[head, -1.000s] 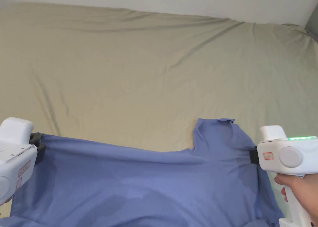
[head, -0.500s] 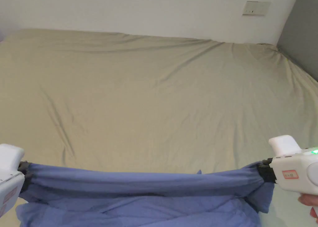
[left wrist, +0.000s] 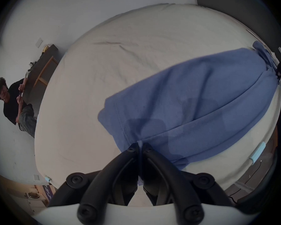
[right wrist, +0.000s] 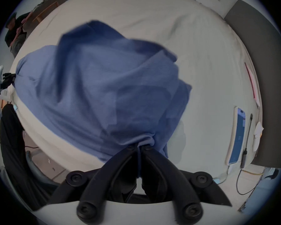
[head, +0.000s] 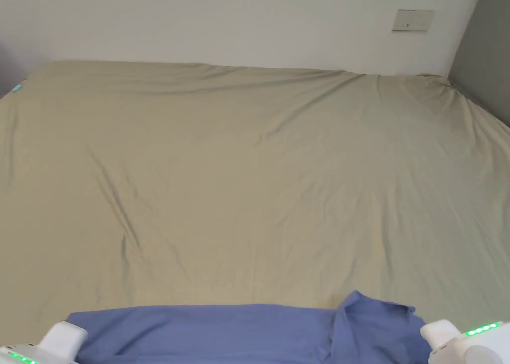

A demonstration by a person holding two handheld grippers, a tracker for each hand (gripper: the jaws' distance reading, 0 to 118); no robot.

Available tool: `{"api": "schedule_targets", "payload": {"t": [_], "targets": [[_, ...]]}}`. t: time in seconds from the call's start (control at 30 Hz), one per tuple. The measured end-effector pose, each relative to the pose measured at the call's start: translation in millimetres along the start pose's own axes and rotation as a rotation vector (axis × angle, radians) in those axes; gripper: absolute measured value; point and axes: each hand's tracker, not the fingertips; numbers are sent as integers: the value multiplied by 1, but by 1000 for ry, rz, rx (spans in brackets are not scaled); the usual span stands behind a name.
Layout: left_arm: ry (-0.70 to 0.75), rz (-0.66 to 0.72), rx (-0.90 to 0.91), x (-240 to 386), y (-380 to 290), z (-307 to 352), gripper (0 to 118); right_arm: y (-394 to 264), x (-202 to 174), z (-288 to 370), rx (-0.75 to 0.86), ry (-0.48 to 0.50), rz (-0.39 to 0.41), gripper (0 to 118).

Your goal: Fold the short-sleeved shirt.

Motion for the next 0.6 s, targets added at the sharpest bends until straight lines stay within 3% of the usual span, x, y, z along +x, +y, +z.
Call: {"api": "schedule_targets", "payload": {"t": [0.1, 0.17, 0.27, 0.3, 0.33, 0.4, 0.5, 0.6], "targets": [[2, -4, -7, -7, 10, -3, 5, 6, 9, 0, 30, 6, -88, 12], [-2, -6, -16, -12, 10, -6, 19, 7, 10, 4, 21, -13, -60, 46], [41, 44, 20, -23, 12, 7, 49, 7, 17, 26, 57, -162, -18, 73], [28, 79, 41, -29, 15, 14, 81, 9, 20, 35, 97, -181, -29, 96], [2, 134, 93, -36, 20, 26, 116, 11, 24, 54, 186, -177, -47, 104], [-29, 243, 253, -36, 34, 67, 113, 20, 26, 88, 321, -171, -86, 104], [-20, 356, 509, -35, 63, 126, 113, 33, 9, 153, 621, -212, -82, 104], [5, 414, 765, -23, 87, 188, 112, 37, -42, 220, 910, -264, -78, 104]]}}
